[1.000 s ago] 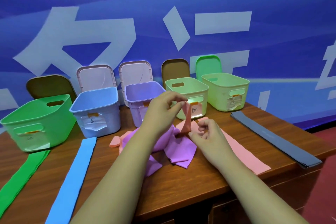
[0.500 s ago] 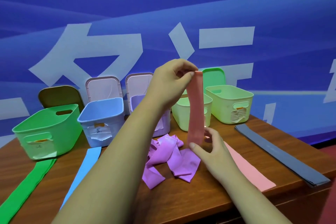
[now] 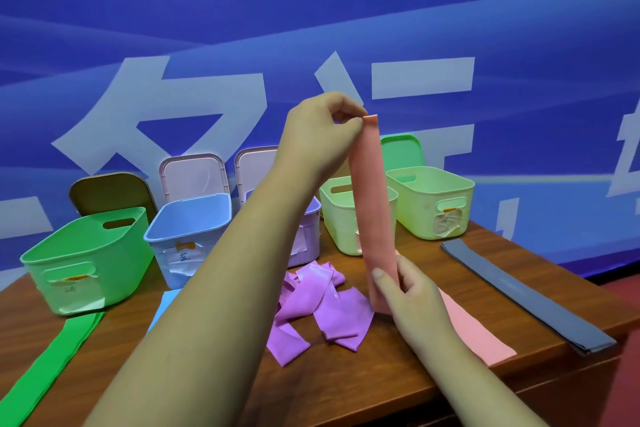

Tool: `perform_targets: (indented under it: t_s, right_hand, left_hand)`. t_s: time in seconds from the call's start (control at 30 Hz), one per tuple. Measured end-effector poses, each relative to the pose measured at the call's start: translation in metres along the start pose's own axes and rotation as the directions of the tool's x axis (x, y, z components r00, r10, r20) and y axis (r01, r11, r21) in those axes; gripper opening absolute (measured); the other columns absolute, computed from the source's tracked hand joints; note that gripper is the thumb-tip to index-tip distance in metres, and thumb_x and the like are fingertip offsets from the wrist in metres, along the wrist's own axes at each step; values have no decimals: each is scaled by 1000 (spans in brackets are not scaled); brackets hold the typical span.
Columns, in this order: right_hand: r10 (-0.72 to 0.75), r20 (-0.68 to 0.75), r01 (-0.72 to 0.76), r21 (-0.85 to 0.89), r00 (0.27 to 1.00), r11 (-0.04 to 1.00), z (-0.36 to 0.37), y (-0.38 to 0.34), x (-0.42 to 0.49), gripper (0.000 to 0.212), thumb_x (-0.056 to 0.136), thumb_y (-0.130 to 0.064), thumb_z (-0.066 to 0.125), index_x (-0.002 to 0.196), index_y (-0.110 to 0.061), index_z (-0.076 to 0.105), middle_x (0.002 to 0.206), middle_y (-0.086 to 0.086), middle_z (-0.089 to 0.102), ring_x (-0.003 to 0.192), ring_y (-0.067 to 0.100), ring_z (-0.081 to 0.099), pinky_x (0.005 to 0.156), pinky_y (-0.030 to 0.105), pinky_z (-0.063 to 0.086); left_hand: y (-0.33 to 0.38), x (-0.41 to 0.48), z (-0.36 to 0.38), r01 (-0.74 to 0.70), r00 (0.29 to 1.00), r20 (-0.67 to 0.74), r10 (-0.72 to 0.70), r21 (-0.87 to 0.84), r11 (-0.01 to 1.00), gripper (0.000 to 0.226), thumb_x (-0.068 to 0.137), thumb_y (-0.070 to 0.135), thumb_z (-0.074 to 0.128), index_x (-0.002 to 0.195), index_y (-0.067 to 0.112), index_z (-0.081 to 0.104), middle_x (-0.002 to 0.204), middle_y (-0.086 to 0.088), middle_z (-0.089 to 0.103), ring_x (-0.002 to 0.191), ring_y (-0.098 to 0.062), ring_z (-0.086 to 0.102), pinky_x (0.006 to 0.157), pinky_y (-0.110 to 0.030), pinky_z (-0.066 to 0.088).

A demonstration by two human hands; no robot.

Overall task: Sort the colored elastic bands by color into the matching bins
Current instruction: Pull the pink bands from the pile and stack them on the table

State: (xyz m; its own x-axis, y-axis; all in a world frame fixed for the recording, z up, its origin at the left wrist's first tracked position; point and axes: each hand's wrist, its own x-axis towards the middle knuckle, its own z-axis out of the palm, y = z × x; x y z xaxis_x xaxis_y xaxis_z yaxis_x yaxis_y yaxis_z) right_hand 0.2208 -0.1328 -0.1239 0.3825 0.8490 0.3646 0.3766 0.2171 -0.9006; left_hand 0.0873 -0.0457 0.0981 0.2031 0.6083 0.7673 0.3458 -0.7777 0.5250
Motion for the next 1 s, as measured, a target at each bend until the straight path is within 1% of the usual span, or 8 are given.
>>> perform_targets:
  t_s: [0.1,0.17,0.27,0.37,0.53,0.67,0.9,1.0]
  right_hand:
    - [56,-17,-56,28,998,998,-5,-4,1,13,104,-32,59,98,-29,69,87,-6,68,85,14,66,69,31,54]
    - [98,-45,-97,27,994,995,-12,-5,0,17,103,-32,57,94,-24,68,85,6,65,79,22,64,64,35,51]
    - [138,-60,-141,-45,989,989,-26,-9,-4,24,104,-34,51,91,-21,67,84,17,62,63,24,61,50,32,46]
    - [151,-43,-156,-181,988,971,-43,-15,-7,30,105,-42,48,92,-26,69,82,6,65,63,18,64,47,29,45]
    - [183,-89,-200,-258,979,945,-77,-18,-13,27,104,-41,51,90,-30,71,89,-11,71,85,9,66,66,30,51]
    - [263,-68,-269,-373,962,888,-101,-19,-16,28,103,-31,48,87,-27,70,88,-7,72,83,9,65,63,28,47]
    - [357,-58,-341,-471,932,814,-121,-3,-9,20,98,-29,50,98,-32,69,96,-13,69,87,5,63,64,29,47]
    - [350,-57,-326,-529,935,784,-123,2,-3,18,98,-29,51,95,-30,69,94,-12,68,83,3,60,63,29,46]
  left_hand:
    - [-5,6,5,101,995,9,-101,-62,993,12,88,24,69,90,30,80,88,17,75,86,-2,69,77,-29,62]
    - [-10,9,11,137,990,22,-136,-65,988,12,87,25,69,89,30,80,87,16,76,85,-6,71,75,-33,63]
    - [-21,11,22,157,987,29,-157,-6,988,13,89,26,68,93,29,80,90,16,75,87,-4,69,69,-26,57]
    - [-34,11,38,176,983,32,-179,68,982,13,89,26,69,93,30,80,90,17,74,90,-1,67,71,-23,54]
    - [-62,-2,83,233,968,72,-241,105,967,15,88,23,70,91,31,82,92,17,73,95,-9,68,75,-26,56]
    - [-80,-16,120,290,949,87,-304,146,946,16,89,23,69,90,30,83,96,12,75,96,-15,68,82,-36,61]
    - [-101,-47,180,308,927,136,-350,260,915,21,93,26,67,105,33,84,112,12,78,107,-17,68,86,-26,51]
    - [-112,-61,200,373,896,144,-420,271,888,20,95,32,68,106,39,82,116,13,77,106,-19,68,92,-35,58]
